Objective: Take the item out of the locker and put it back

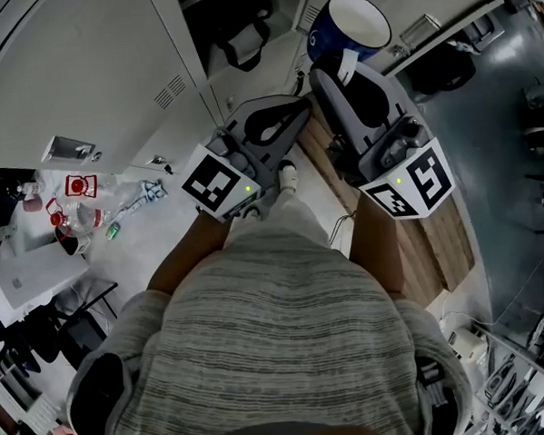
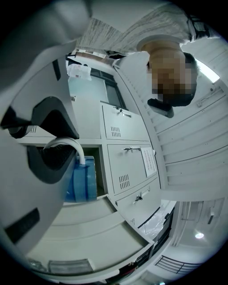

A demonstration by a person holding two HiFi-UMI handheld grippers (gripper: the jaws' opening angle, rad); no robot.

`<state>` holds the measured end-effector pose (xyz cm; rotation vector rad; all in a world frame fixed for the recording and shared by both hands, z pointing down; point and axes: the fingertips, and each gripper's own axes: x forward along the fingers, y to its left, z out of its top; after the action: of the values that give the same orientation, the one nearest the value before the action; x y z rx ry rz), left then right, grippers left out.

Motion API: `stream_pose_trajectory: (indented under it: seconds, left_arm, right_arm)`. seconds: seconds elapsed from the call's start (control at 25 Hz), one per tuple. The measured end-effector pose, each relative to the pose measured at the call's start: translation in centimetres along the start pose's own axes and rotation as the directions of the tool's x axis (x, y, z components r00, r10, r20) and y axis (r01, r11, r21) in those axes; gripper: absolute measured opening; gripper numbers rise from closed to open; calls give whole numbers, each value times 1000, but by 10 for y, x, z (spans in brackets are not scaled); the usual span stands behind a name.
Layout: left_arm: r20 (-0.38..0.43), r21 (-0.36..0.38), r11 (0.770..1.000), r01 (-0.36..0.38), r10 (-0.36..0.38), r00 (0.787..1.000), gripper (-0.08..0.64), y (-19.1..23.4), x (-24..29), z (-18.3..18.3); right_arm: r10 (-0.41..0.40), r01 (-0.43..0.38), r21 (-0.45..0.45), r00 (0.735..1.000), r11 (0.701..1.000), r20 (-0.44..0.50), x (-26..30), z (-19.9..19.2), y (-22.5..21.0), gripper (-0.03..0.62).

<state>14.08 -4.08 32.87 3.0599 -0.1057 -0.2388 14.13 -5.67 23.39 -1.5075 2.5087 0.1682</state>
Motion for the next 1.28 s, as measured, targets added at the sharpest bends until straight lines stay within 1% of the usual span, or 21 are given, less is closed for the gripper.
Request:
stream_pose_trajectory:
  seconds: [0.04, 0.16, 0.2, 0.28, 0.36, 0.52, 0.76, 0.88, 1.0, 1.28]
  left_arm:
    - [-6, 2, 1000, -2, 2, 1000, 8, -1, 0, -1]
    - [39, 14, 1000, -17, 17, 999, 8, -3, 2, 8]
    - [33, 16, 1000, -23, 22, 999, 8, -3, 2, 7]
    - [-4, 15, 999, -35, 35, 999, 8, 0, -1, -1]
    - [-6, 18, 998, -54, 54, 999, 8, 5, 0, -1]
    - [58, 25, 994, -106, 105, 993, 8, 23, 8, 14]
    - [59, 21, 981, -192, 190, 980, 8, 56, 15, 15]
    - [68, 28, 970, -243, 241, 968, 8, 75, 18, 18]
    - [81, 40, 954, -298, 294, 952, 8, 93, 20, 23]
    - [68, 54, 917, -396, 392, 917, 8, 121, 13, 22]
  right_arm:
    - [3, -3, 0, 1000, 1000, 0, -1, 0, 0, 54]
    - [19, -19, -1, 1000, 1000, 5, -2, 1, 1, 54]
    - [26, -26, -1, 1000, 1000, 5, -2, 1, 1, 54]
    - [42, -42, 3, 999, 999, 3, 1, 0, 1, 54]
    - [61, -61, 6, 998, 998, 1, 5, 0, -2, 54]
    - [107, -107, 18, 994, 994, -1, 21, -1, -14, 54]
    - [194, -193, 44, 981, 980, -11, 54, -7, -34, 54]
    - [249, -247, 56, 969, 967, -13, 73, -10, -44, 54]
    - [310, -309, 69, 951, 949, -14, 95, -15, -50, 54]
    - [421, -418, 96, 907, 903, -18, 144, -30, -61, 54]
